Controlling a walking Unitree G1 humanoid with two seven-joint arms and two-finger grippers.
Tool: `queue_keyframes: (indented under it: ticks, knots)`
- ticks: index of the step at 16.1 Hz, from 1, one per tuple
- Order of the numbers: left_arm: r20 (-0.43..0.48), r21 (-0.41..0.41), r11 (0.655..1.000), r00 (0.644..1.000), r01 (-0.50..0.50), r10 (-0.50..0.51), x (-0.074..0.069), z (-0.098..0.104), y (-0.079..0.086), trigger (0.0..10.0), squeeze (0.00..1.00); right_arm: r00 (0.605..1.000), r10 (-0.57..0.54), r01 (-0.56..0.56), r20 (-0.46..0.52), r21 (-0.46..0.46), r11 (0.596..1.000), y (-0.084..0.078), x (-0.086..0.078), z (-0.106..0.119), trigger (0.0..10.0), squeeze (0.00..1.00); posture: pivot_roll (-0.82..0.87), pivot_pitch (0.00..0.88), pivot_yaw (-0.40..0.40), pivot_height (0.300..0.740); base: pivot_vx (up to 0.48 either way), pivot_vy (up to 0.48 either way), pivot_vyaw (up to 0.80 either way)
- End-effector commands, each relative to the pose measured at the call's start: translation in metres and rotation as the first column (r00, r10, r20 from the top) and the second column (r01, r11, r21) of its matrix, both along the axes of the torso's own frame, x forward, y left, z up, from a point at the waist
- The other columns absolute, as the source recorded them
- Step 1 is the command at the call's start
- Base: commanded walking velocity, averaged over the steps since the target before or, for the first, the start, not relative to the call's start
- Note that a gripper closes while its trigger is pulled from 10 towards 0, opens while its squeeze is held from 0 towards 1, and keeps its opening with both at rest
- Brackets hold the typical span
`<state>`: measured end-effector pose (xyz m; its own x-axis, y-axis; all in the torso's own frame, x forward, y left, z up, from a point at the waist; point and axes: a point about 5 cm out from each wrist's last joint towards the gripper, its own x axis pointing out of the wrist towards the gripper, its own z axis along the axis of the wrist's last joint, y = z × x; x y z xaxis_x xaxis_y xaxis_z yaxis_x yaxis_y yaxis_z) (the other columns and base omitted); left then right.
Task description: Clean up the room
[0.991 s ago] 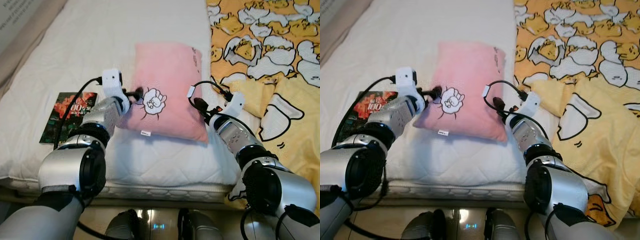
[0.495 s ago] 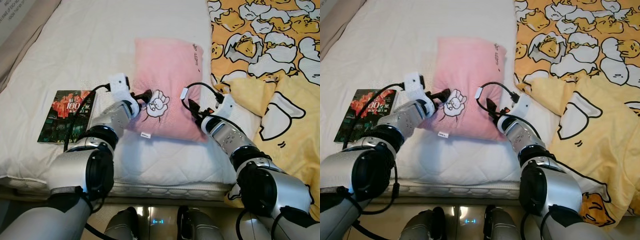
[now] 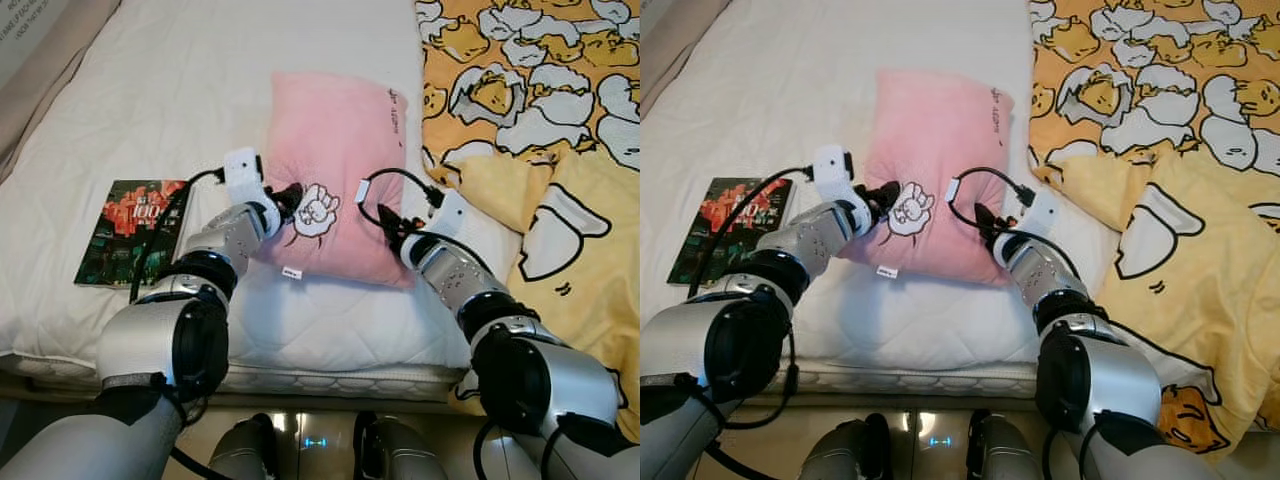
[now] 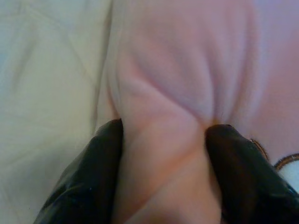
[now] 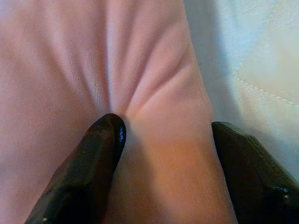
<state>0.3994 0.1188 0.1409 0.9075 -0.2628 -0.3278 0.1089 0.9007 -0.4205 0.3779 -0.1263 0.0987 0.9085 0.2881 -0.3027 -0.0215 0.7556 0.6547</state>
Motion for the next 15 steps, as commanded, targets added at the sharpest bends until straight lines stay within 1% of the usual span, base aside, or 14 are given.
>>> queue_keyframes:
  ticks: [1, 3, 4, 6, 7, 8, 9, 13, 15]
  knots:
    - [-0.048, 0.004, 0.999, 0.998, 0.039, -0.039, -0.0067, -0.0142, -0.0061, 0.0, 0.0, 0.999, 0.032, -0.032, -0.015, -0.013, 0.999, 0.0071, -0.0012, -0.0019, 0.0, 0.0, -0.16, 0.217, -0.009, 0.736, 0.0, 0.0, 0.0]
    - [-0.037, 0.015, 0.999, 0.999, 0.031, -0.031, -0.0067, -0.0147, -0.0036, 0.0, 0.0, 1.0, 0.022, -0.022, -0.012, -0.034, 0.999, 0.0032, -0.0008, -0.0017, 0.0, 0.0, -0.16, 0.215, -0.012, 0.736, 0.0, 0.0, 0.0]
    - [-0.015, 0.062, 0.997, 0.999, 0.037, -0.036, -0.0064, -0.0147, 0.0, 0.0, 0.0, 1.0, 0.02, -0.021, -0.009, -0.06, 0.998, 0.0006, -0.0013, -0.0029, 0.0, 0.0, -0.15, 0.212, -0.012, 0.736, 0.0, 0.0, 0.0]
    - [-0.011, 0.093, 0.993, 0.997, 0.075, -0.074, -0.0071, -0.0154, -0.0029, 0.0, 0.0, 1.0, 0.007, -0.009, -0.022, -0.063, 0.998, -0.0007, -0.0027, -0.006, 0.0, 0.0, -0.15, 0.207, -0.013, 0.736, 0.0, 0.0, 0.0]
    - [-0.035, 0.069, 0.995, 0.997, 0.076, -0.074, -0.0083, -0.0176, -0.0042, 0.0, 0.0, 1.0, 0.008, -0.009, -0.022, -0.061, 0.998, 0.0001, -0.0029, -0.0063, 0.0, 0.0, -0.14, 0.205, -0.013, 0.736, 0.0, 0.0, 0.0]
    - [-0.044, 0.063, 0.995, 0.996, 0.075, -0.073, -0.0086, -0.0182, -0.0039, 0.0, 0.0, 1.0, 0.011, -0.012, -0.022, -0.058, 0.998, 0.0015, -0.0029, -0.0062, 0.0, 0.0, -0.14, 0.206, -0.014, 0.736, 0.0, 0.0, 0.0]
    - [-0.04, 0.081, 0.993, 0.996, 0.081, -0.078, -0.0082, -0.0174, -0.0034, 0.0, 0.0, 1.0, 0.013, -0.014, -0.02, -0.058, 0.998, 0.0024, -0.0026, -0.0055, 0.0, 0.0, -0.14, 0.206, -0.015, 0.736, 0.0, 0.0, 0.0]
    - [-0.024, 0.096, 0.991, 0.996, 0.091, -0.089, -0.0082, -0.0174, -0.0016, 0.0, 0.0, 1.0, 0.01, -0.011, -0.022, -0.058, 0.998, 0.002, -0.0035, -0.0073, 0.0, 0.0, -0.13, 0.197, -0.015, 0.736, 0.0, 0.0, 0.0]
    - [0.005, 0.114, 0.988, 0.995, 0.1, -0.101, -0.0069, -0.0143, 0.0002, 0.0, 0.0, 0.999, 0.022, -0.024, -0.029, -0.07, 0.997, 0.0048, -0.0061, -0.0116, 0.0, 0.0, -0.11, 0.182, -0.019, 0.736, 0.0, 0.0, 0.0]
